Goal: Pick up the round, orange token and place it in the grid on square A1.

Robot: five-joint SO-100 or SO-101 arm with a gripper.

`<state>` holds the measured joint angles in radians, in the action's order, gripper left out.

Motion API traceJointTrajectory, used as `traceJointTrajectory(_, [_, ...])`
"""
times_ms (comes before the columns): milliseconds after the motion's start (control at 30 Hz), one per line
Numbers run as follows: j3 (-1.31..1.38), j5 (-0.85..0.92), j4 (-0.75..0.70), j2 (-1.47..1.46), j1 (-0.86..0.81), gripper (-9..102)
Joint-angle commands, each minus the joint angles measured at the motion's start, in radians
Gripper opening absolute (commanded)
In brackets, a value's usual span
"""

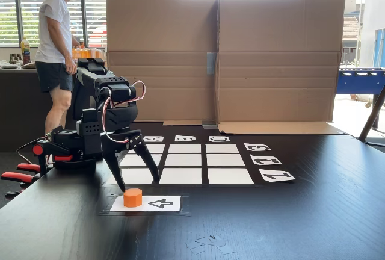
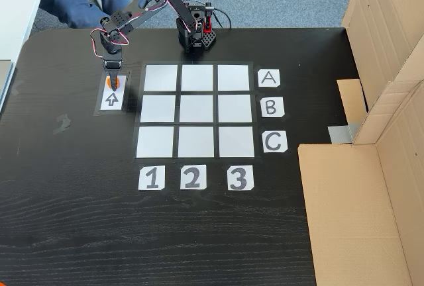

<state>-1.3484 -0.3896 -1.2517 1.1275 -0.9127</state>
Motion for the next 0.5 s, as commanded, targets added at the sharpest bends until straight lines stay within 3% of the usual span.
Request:
traceJointTrajectory(0, [0.029, -0.017, 0.009, 0.005, -0.015, 30])
traceJointTrajectory(467, [0.006, -0.054, -0.002, 0.060, -0.020, 29])
